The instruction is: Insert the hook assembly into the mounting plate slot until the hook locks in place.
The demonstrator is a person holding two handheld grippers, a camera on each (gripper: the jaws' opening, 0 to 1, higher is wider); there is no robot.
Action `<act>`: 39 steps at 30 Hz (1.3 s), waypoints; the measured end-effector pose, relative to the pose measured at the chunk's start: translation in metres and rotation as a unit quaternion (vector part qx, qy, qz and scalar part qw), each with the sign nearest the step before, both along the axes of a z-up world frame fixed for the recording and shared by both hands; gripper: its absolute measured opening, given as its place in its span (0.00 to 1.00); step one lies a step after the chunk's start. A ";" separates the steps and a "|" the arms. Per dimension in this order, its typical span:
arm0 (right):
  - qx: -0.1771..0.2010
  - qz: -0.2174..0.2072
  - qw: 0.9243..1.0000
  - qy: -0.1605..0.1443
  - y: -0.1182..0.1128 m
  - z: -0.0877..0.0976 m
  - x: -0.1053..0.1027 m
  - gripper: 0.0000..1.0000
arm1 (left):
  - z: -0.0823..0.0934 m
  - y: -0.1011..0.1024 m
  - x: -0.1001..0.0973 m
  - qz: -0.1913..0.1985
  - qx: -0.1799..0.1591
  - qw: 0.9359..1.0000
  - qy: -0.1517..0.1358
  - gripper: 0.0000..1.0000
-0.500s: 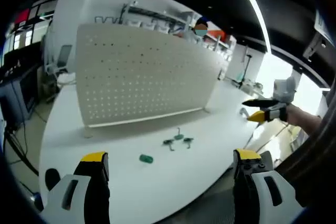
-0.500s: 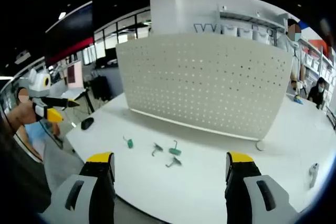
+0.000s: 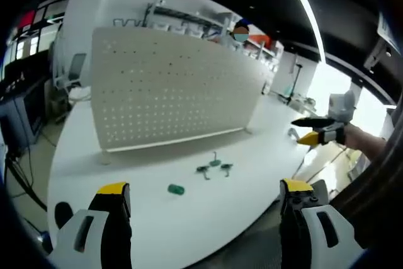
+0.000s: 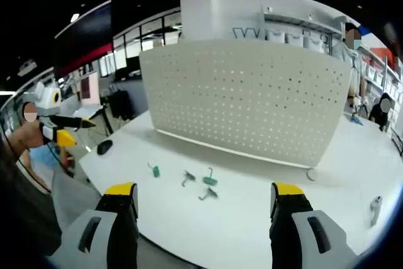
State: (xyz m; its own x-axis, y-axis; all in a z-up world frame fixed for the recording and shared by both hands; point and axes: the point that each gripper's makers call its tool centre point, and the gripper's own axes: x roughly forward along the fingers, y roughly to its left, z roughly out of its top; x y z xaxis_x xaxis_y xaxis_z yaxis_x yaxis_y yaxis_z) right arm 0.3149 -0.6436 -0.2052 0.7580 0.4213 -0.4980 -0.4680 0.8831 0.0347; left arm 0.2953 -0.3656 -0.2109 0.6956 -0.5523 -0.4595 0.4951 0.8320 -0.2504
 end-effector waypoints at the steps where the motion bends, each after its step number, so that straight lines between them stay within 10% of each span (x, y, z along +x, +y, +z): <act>1: 0.000 0.000 1.000 -0.001 0.000 0.000 0.000 0.88 | 0.000 0.000 0.000 0.000 0.001 1.000 -0.001 1.00; 39: -0.010 0.025 1.000 0.008 0.002 -0.002 -0.001 0.86 | 0.002 -0.012 -0.004 -0.016 0.006 1.000 0.007 1.00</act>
State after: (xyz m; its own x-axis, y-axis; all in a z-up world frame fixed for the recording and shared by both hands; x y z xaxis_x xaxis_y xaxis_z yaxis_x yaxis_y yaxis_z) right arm 0.3134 -0.6417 -0.2070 0.7281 0.4474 -0.5192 -0.5106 0.8595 0.0246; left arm 0.2911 -0.3777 -0.2092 0.6719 -0.5683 -0.4750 0.5177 0.8190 -0.2476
